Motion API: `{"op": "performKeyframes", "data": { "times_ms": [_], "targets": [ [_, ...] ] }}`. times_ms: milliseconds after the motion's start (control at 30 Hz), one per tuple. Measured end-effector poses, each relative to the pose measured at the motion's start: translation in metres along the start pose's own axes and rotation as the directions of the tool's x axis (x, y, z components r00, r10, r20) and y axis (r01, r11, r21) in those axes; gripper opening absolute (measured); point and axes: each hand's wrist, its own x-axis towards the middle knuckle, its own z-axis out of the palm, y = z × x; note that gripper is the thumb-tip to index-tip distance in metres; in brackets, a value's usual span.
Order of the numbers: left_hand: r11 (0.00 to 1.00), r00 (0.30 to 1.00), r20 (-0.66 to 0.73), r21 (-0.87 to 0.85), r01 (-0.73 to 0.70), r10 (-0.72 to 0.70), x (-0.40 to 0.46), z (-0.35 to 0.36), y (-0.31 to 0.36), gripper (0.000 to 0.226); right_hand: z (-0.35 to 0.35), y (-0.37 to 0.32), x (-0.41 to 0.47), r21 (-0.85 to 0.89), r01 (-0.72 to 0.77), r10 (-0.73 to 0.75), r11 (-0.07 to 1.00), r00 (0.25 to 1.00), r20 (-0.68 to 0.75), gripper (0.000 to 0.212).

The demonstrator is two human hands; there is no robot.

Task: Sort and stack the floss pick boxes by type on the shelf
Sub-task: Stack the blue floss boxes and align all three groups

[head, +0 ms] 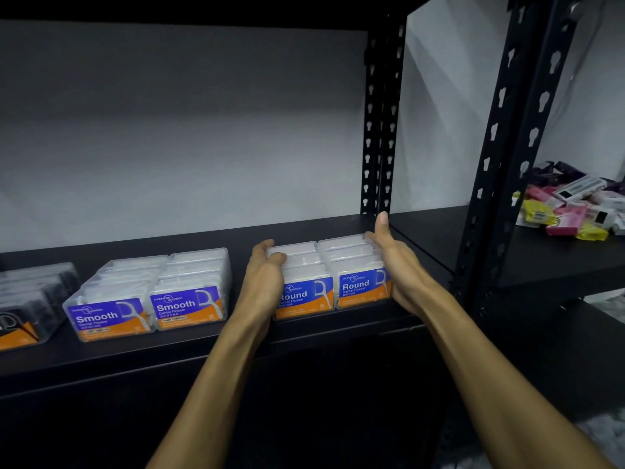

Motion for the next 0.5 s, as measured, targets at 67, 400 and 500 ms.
{"op": "performKeyframes", "data": {
  "times_ms": [67, 400, 500],
  "targets": [
    [1.0, 1.0, -0.006, 0.005, -0.001, 0.001, 0.0002, 0.0001, -0.0006, 0.041, 0.0004, 0.0005, 0.0007, -0.005, 0.008, -0.008, 1.0, 1.0, -0.002, 0.06],
    [0.999, 1.0, 0.006, -0.042, 0.016, -0.016, 0.0012, -0.001, -0.0022, 0.041, -0.0035, 0.004, 0.0031, 0.118, -0.021, 0.016, 0.993, 0.999, 0.037, 0.057],
    [0.999, 0.999, 0.026, -0.049, 0.022, -0.021, 0.0002, -0.0018, -0.0016, 0.04, -0.0056, 0.0063, 0.0046, 0.11, -0.027, 0.023, 0.994, 0.999, 0.044, 0.059]
  ]
}}
